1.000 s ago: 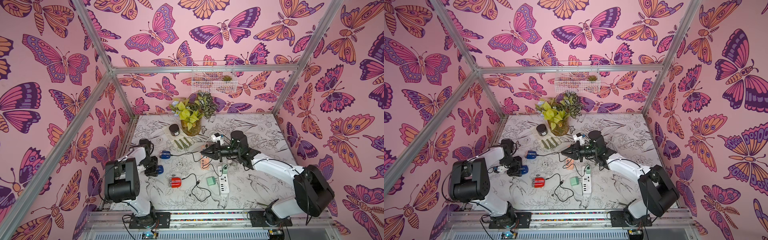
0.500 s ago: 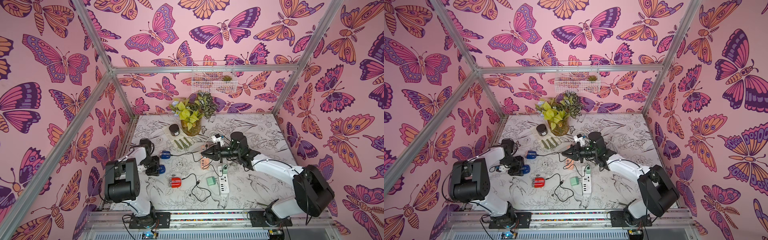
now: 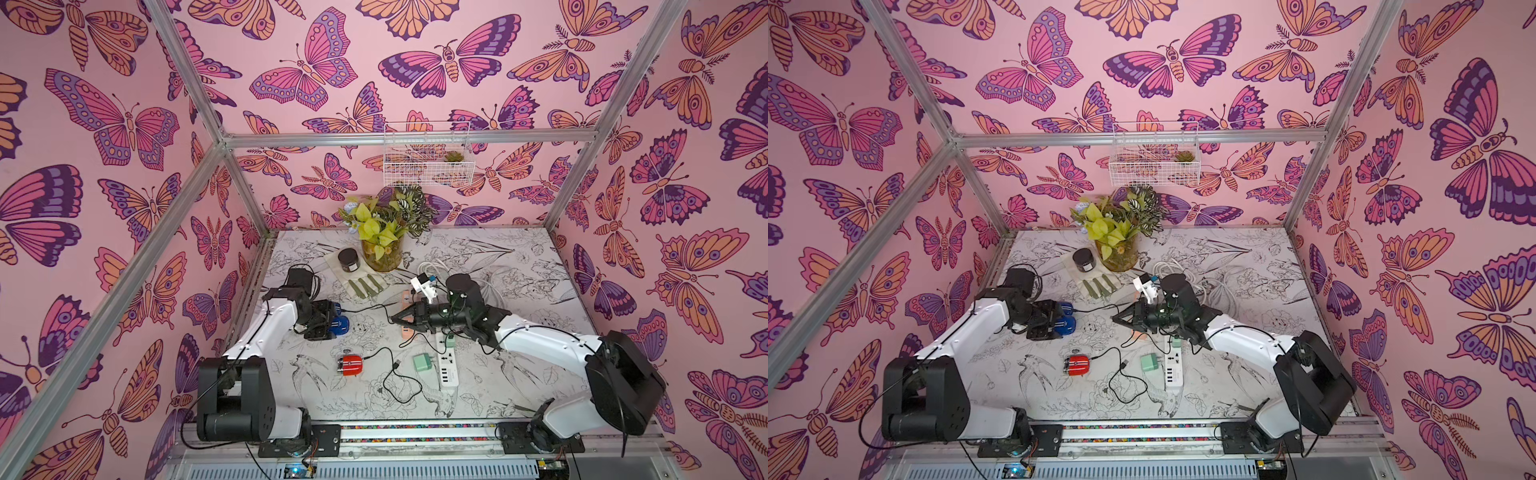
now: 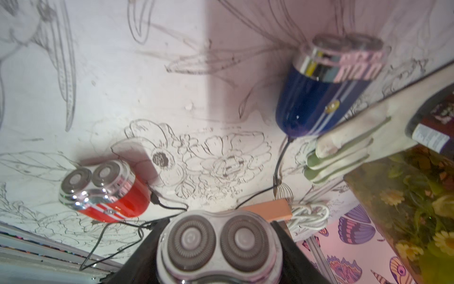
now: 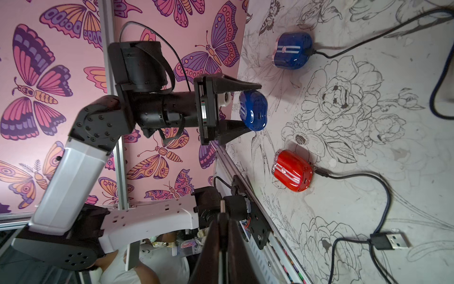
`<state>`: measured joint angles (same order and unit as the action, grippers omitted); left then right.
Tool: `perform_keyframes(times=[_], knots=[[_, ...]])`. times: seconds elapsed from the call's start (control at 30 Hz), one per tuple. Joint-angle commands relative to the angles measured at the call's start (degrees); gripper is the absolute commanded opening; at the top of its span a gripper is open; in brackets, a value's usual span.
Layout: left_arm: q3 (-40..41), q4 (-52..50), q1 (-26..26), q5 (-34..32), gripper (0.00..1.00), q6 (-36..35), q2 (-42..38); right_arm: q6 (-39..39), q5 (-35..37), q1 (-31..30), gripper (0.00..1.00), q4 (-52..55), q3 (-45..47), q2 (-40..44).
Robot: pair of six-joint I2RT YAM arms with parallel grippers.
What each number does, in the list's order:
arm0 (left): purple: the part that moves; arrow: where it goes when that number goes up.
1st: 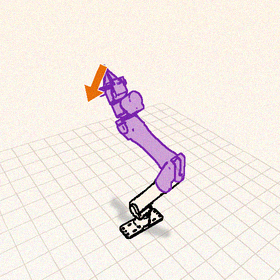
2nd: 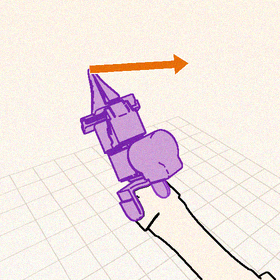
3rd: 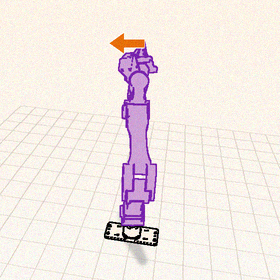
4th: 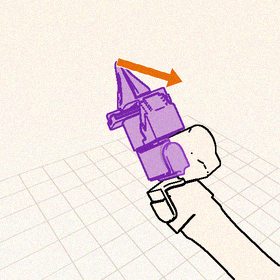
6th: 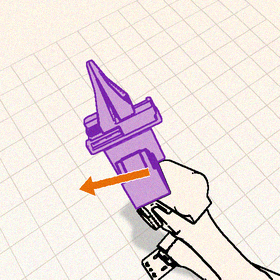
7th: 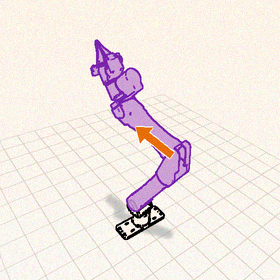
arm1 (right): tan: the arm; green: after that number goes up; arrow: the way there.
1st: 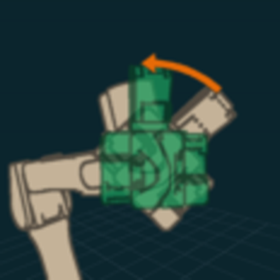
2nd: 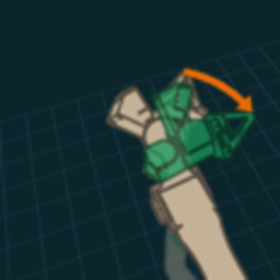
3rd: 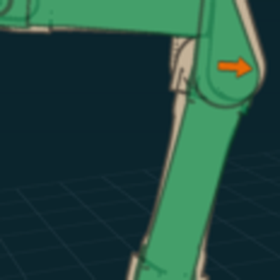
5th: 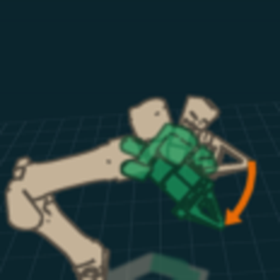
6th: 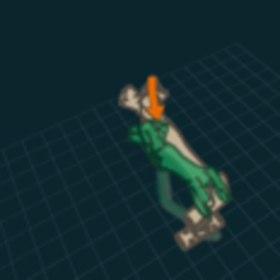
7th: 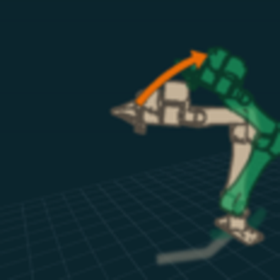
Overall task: Charge the electric shaver
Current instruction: Insert the charging cable into the electric shaver.
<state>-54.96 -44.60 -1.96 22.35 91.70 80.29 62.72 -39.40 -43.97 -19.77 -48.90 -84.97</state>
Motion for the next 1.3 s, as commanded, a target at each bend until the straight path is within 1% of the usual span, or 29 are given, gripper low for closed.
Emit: perform_keyframes(times=[0.0, 0.17, 0.37, 0.53, 0.73, 1.27], knots=[[-2.34, -2.06, -1.57, 3.76, 0.0, 1.65, -1.29, -5.24, 5.3, -2.67, 0.0, -5.09, -1.19, -0.07], [-4.32, -2.6, -3.39, 4.78, 0.0, 2.12, -1.63, -4.42, 7.05, -3.93, 0.0, -9.63, -2.12, -2.62], [-6.41, -2.6, -4.4, 6.41, 0.0, 1.0, -0.69, -4.85, 6.6, -4.09, 0.0, -7.21, -3.98, -4.68], [-7.65, -2.67, -5.29, 8.52, 0.0, -1.02, 0.0, -5.81, 5.89, -4.33, 0.0, -5.6, -5.59, -8.21], [-7.79, -2.6, -6.21, 10.72, 0.0, -2.81, 0.04, -5.89, 5.91, -4.38, 0.0, -5.11, -7.32, -10.23], [-6.94, -2.59, -6.82, 11.11, 0.0, -3.72, -0.31, -6.0, 5.21, -4.11, 0.0, -3.68, -8.84, -12.85]])
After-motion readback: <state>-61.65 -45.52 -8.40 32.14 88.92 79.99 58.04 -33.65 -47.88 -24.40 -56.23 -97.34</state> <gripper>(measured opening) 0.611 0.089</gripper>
